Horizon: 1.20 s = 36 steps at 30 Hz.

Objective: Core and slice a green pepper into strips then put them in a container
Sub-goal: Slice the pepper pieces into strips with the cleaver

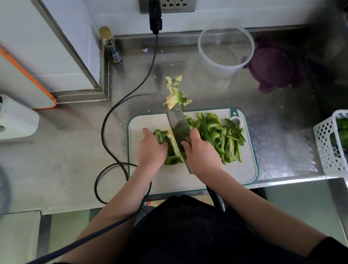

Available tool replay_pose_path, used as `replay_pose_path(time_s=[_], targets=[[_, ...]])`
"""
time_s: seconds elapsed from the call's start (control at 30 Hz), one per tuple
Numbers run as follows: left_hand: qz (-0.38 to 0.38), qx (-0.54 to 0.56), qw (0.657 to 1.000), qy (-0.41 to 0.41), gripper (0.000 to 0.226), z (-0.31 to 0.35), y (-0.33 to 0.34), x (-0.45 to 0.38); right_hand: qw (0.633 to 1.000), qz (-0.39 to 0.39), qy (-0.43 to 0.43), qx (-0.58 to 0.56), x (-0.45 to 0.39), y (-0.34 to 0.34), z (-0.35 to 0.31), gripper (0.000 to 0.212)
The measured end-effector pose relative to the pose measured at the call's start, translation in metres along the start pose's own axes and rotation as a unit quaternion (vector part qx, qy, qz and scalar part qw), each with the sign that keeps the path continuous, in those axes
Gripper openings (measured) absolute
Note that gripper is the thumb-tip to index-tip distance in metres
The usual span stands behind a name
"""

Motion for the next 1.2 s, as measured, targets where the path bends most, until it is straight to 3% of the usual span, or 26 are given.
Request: replay_pose_path(time_s=[0.3, 0.53, 0.77, 1.2], targets=[[0.007, 0.000, 1.000, -0.004, 0.023, 0.004, 0.003, -0.001, 0.998, -0.010, -0.003, 0.060, -0.004, 0.010, -0.006, 0.028], [-0.006, 0.006, 1.000, -0.015, 0.026, 0.003, 0.007, -0.004, 0.992, -0.005, -0.006, 0.126, -0.006, 0.023, -0.010, 0.015], [-0.011, -0.009, 1.000, -0.024, 0.030, 0.004, 0.012, -0.007, 0.980, -0.042, -0.013, 0.192, -0.009, 0.027, -0.016, 0.046], [-0.013, 0.012, 1.000, -0.016, 0.033, 0.003, 0.012, -0.010, 0.979, -0.062, -0.037, 0.191, -0.020, 0.031, -0.026, 0.051]])
Point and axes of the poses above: each hand's wrist, its own x-axis away from the middle knuckle, its own y-axis out of the palm, z = x × y, the point moved 9 cm from there along -x, towards the middle knuckle, and after that the axes turned 3 degrees about -z, right-handed, at the moved point
